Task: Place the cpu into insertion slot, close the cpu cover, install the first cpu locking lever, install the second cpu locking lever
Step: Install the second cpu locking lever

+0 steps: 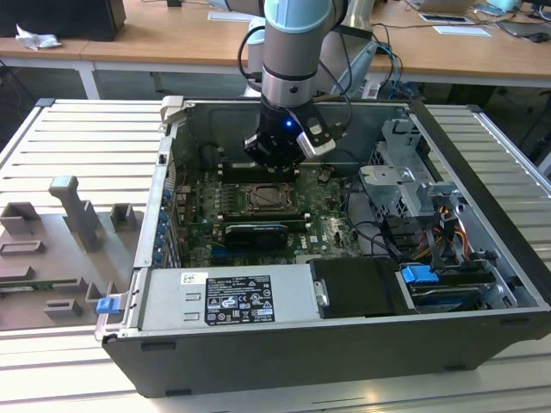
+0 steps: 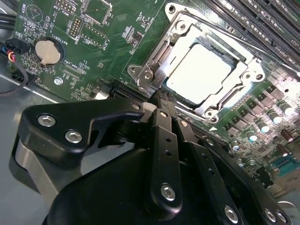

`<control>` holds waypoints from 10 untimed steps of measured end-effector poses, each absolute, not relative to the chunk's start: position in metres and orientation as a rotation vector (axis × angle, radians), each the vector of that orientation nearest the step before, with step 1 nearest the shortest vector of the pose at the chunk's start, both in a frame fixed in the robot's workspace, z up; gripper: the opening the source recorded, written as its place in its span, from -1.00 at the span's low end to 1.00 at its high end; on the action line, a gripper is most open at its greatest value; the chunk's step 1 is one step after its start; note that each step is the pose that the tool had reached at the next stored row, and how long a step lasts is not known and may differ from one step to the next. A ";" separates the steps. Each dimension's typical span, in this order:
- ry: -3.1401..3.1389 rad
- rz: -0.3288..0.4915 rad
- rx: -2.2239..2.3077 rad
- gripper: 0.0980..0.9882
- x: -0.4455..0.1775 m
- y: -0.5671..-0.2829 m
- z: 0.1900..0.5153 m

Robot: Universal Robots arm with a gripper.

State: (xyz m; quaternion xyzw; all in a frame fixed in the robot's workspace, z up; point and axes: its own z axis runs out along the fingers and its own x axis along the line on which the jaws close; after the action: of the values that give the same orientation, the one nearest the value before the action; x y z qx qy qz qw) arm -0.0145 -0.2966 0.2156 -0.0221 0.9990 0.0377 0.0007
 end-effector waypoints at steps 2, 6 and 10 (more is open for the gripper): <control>3.137 0.118 -0.069 -0.98 -0.014 -0.298 0.216; 3.137 0.118 -0.069 -0.98 -0.014 -0.299 0.216; 3.137 0.118 -0.069 -0.98 -0.014 -0.299 0.221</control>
State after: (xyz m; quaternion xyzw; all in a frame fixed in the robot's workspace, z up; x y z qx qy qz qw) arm -0.0145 -0.2988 0.2211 -0.0221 0.9990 0.0377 0.0007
